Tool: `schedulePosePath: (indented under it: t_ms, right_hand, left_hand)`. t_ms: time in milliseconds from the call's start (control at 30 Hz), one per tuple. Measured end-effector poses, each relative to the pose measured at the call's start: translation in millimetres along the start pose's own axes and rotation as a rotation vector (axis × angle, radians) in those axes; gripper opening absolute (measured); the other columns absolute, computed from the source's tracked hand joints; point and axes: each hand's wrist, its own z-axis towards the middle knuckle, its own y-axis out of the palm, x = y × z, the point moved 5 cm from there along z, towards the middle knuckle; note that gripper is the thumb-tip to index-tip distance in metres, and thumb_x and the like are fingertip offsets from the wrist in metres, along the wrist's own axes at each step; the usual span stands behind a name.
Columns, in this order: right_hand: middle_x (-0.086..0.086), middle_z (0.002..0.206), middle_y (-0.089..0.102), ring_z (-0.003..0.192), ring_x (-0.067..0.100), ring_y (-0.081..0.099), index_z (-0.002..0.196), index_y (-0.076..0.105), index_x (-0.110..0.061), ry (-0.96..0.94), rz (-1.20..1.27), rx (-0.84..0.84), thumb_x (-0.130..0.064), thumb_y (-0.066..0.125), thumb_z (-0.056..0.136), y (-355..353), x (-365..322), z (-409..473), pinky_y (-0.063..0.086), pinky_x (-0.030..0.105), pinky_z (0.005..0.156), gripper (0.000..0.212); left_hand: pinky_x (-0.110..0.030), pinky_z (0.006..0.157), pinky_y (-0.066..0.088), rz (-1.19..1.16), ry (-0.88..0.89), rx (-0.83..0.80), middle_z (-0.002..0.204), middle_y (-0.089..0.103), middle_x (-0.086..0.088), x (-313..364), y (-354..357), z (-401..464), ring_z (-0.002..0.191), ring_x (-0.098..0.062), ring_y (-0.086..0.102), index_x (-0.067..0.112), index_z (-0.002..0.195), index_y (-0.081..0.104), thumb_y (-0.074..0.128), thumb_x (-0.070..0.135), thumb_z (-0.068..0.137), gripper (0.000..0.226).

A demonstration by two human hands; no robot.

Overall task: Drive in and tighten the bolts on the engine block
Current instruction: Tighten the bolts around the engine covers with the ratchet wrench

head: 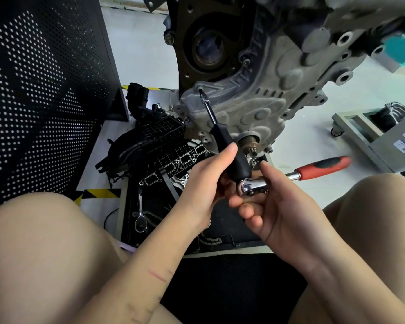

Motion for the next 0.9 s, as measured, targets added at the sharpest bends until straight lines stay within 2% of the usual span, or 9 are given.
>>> schedulePosePath:
  t_ms: [67, 200, 300, 467, 600, 700, 833, 900]
  right_hand:
    - [0.014, 0.048, 0.058, 0.029, 0.009, 0.047, 0.056, 0.066, -0.002, 0.036, 0.074, 0.003, -0.037, 0.044, 0.089, 0, 2, 1, 0.034, 0.011, 0.028, 0.053]
    - [0.013, 0.048, 0.057, 0.028, 0.008, 0.045, 0.048, 0.069, -0.007, 0.067, 0.124, -0.011, -0.039, 0.043, 0.089, 2, 4, 1, 0.032, 0.011, 0.027, 0.057]
    - [0.011, 0.048, 0.058, 0.030, 0.010, 0.047, 0.045, 0.067, -0.010, 0.054, 0.096, -0.002, -0.041, 0.040, 0.091, 2, 6, 1, 0.033, 0.012, 0.028, 0.062]
    - [0.011, 0.047, 0.056, 0.030, 0.012, 0.046, 0.045, 0.067, -0.010, 0.040, 0.166, -0.004, -0.063, 0.019, 0.090, 3, 9, 5, 0.033, 0.011, 0.030, 0.084]
    - [0.011, 0.046, 0.055, 0.029, 0.012, 0.044, 0.059, 0.068, -0.004, 0.011, 0.138, -0.005, -0.060, 0.022, 0.090, 2, 11, 7, 0.031, 0.011, 0.030, 0.079]
    - [0.011, 0.045, 0.053, 0.027, 0.010, 0.041, 0.070, 0.060, 0.000, 0.017, 0.141, 0.009, -0.056, 0.023, 0.092, 1, 12, 9, 0.028, 0.010, 0.028, 0.071]
    - [0.008, 0.042, 0.050, 0.025, 0.007, 0.038, 0.050, 0.067, -0.006, 0.067, 0.239, 0.019, -0.055, 0.025, 0.093, 6, 14, 8, 0.025, 0.009, 0.025, 0.078]
    - [0.007, 0.041, 0.048, 0.024, 0.005, 0.035, 0.050, 0.067, -0.005, 0.107, 0.321, 0.008, -0.055, 0.027, 0.092, 11, 15, 4, 0.024, 0.010, 0.023, 0.077]
  left_hand:
    - [-0.022, 0.056, 0.040, 0.004, -0.001, 0.010, 0.066, 0.061, -0.005, 0, -1, 0, 0.063, -0.020, 0.049, 0.012, 0.070, 0.065, 0.061, 0.057, 0.049, 0.050]
    - [-0.019, 0.053, 0.039, 0.012, -0.014, 0.015, 0.056, 0.061, 0.002, 0, -1, -1, 0.046, -0.008, 0.049, 0.011, 0.071, 0.062, 0.061, 0.056, 0.048, 0.050]
    - [-0.019, 0.054, 0.042, 0.015, -0.010, 0.028, 0.058, 0.063, 0.002, -1, -2, -1, 0.052, -0.009, 0.053, 0.015, 0.066, 0.063, 0.062, 0.055, 0.049, 0.044]
    - [-0.016, 0.048, 0.038, 0.037, -0.004, 0.041, 0.049, 0.056, 0.007, -1, -2, -2, 0.045, -0.007, 0.047, 0.014, 0.065, 0.059, 0.062, 0.057, 0.047, 0.047]
    - [-0.017, 0.040, 0.034, 0.029, 0.005, 0.003, 0.039, 0.050, 0.005, 1, 0, -4, 0.031, -0.006, 0.040, 0.011, 0.066, 0.055, 0.059, 0.053, 0.057, 0.043]
    - [-0.018, 0.041, 0.033, 0.027, 0.001, 0.026, 0.041, 0.051, 0.006, 1, 0, -4, 0.031, -0.007, 0.039, 0.012, 0.064, 0.054, 0.059, 0.049, 0.060, 0.037]
    - [-0.015, 0.039, 0.036, -0.015, -0.004, 0.039, 0.042, 0.052, 0.006, 3, 2, -4, 0.030, -0.006, 0.041, 0.012, 0.064, 0.053, 0.060, 0.045, 0.061, 0.033]
    - [-0.012, 0.039, 0.037, -0.027, 0.013, 0.064, 0.044, 0.053, 0.006, 5, 1, -4, 0.031, -0.004, 0.043, 0.012, 0.063, 0.054, 0.062, 0.043, 0.060, 0.032]
